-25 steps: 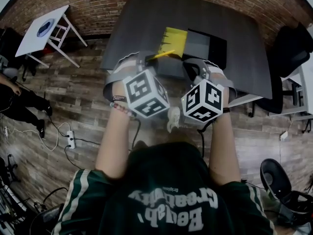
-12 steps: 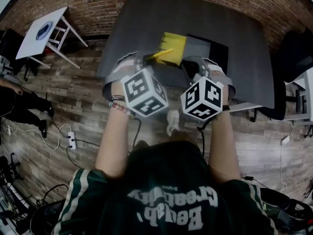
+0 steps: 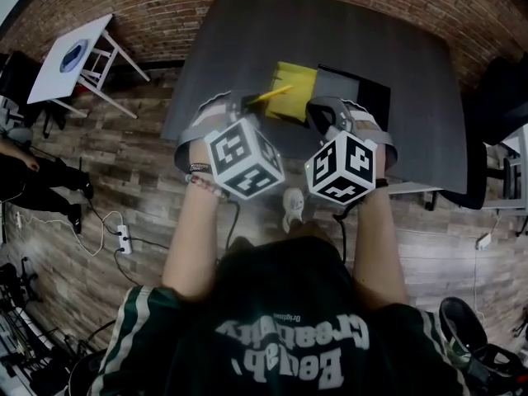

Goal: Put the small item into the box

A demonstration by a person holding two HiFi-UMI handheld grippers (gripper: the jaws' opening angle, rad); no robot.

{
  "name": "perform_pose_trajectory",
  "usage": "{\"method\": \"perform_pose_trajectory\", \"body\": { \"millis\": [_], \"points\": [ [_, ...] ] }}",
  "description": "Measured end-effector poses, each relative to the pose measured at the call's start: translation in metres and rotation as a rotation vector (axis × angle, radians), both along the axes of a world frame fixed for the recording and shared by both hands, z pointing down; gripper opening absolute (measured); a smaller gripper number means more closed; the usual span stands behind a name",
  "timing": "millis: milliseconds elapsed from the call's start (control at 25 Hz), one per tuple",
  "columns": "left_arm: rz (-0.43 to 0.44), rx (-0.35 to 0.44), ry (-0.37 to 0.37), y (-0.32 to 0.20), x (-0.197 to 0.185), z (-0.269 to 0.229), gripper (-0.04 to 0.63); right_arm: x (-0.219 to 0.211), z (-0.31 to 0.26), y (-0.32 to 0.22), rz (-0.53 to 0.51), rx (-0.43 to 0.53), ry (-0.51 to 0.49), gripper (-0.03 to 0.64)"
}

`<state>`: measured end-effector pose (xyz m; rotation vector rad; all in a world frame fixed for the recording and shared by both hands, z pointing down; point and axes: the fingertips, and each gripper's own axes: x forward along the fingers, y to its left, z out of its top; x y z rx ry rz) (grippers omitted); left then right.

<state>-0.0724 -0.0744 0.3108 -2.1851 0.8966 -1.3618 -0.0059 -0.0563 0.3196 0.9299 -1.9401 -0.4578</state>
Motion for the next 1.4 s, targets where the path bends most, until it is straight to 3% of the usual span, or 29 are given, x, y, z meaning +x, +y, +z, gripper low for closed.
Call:
{"method": "perform_pose_trajectory", "body": {
  "millis": [800, 1400],
  "points": [
    [-0.015, -0.057, -0.003, -0.074, 0.029, 0.019, 0.054, 0.026, 0.015, -0.078, -0.032, -0.045, 0.034, 0.005],
    [-0.058, -0.101, -0.018, -0.126, 0.043, 0.047, 0.054, 0.04, 0.032, -0.132, -0.128, -0.074, 0.045, 0.005]
  ]
}}
